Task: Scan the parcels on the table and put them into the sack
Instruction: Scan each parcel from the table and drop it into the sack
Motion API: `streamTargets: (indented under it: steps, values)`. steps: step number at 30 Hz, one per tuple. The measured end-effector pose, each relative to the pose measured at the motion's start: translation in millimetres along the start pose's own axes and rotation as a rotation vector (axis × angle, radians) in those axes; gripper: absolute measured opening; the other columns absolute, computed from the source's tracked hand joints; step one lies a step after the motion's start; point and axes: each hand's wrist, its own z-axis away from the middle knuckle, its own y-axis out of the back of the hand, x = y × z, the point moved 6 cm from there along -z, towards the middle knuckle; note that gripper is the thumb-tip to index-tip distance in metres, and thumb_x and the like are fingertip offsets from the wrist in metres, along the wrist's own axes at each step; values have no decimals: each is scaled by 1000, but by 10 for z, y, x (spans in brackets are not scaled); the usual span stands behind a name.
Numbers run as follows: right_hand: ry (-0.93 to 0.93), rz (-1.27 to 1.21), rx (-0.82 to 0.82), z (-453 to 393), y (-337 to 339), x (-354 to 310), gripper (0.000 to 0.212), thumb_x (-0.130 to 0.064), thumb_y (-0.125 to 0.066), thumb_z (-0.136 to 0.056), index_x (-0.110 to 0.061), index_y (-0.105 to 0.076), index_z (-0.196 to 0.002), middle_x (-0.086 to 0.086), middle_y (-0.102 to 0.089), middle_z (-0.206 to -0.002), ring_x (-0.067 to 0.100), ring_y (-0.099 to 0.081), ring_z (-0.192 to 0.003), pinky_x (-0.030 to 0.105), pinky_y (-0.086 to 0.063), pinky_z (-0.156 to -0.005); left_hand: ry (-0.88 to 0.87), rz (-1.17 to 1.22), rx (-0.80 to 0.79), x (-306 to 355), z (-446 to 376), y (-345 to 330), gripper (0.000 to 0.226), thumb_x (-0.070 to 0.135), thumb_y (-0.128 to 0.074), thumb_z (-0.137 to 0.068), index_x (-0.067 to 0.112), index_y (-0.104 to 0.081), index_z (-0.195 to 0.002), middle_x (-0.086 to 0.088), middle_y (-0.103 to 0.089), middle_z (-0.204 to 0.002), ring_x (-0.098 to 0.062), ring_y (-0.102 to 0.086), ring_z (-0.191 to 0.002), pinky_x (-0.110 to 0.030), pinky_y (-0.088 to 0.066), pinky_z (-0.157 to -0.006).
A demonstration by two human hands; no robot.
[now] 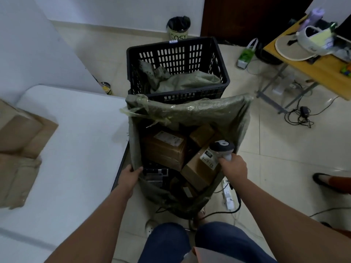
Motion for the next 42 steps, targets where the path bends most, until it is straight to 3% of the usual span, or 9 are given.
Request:
streamTargets:
  steps: [5, 8, 10, 13, 17, 20, 28, 36, 42]
  values:
    - [-41, -45, -29, 100, -147, 16, 34, -42, -66, -77, -10, -67, -92, 19, -63, -93, 34, -64, -81, 43, -56, -78, -1, 256, -70, -90, 131, 208, 24, 10, -60, -96, 8, -61, -120, -13, -69, -113, -28, -64, -103, -40, -50, -97]
    - [-1, -16, -40, 46, -273, 20, 55, -58, -60, -65, -13, -69, -95, 19, -65, -95, 35, -66, -82, 46, -56, -83, 29, 221, -127, -91, 130, 163, 20, 11, -59, -96, 9, -57, -116, -20, -64, -110, -26, -58, -92, -38, -49, -81]
    - [13, 21, -64, 157, -296, -154, 51, -54, -64, -75, -11, -69, -103, 20, -66, -102, 35, -65, -90, 40, -53, -85, 42, 180, -123, -128, 149, 167, 21, 16, -64, -93, 13, -51, -110, -27, -60, -107, -26, -54, -85, -36, -46, -70]
    - [21, 42, -101, 264, -389, -301, 43, -42, -64, -89, -7, -65, -114, 19, -63, -114, 38, -60, -104, 36, -46, -85, 16, 29, -43, -63, 226, 258, 28, 20, -70, -91, 16, -48, -107, -14, -60, -102, -25, -57, -85, -34, -48, -70]
    - [74, 139, -123, 391, -579, -397, 41, -40, -60, -90, -8, -65, -115, 25, -51, -138, 41, -58, -109, 43, -48, -95, -166, -596, 82, 168, 278, 446, 24, 27, -57, -98, 10, -46, -85, -18, -64, -103, -31, -59, -97, -32, -41, -76]
    - [127, 144, -141, 480, -649, -531, 40, -35, -60, -93, -6, -62, -121, 19, -43, -147, 41, -57, -111, 39, -46, -90, -200, -521, 83, 163, 375, 459, 25, 26, -51, -101, 12, -42, -82, -14, -63, -96, -23, -55, -83, -30, -32, -64]
    - [137, 112, -236, 532, -885, -731, 27, -43, -61, -87, -18, -65, -97, 8, -65, -95, 28, -60, -86, 40, -51, -79, -254, 102, 99, 341, 601, 929, 38, 25, -66, -91, 22, -48, -57, 2, -47, -58, -17, -43, -62, -31, -31, -63]
    - [195, 62, -349, 597, -1036, -962, 18, -31, -64, -90, -15, -63, -82, 12, -69, -86, 32, -65, -85, 45, -55, -78, -339, -365, 199, 321, 592, 927, 37, 19, -66, -90, 17, -37, -67, 1, -46, -61, -12, -40, -59, -17, -28, -51]
    - [131, -105, -467, 669, -1090, -1234, 33, -33, -68, -91, 0, -69, -92, 11, -69, -70, 19, -65, -59, 26, -50, -53, -249, -416, 177, 147, 481, 742, 40, 22, -66, -90, 20, -34, -66, -3, -54, -67, -21, -50, -70, -26, -31, -56]
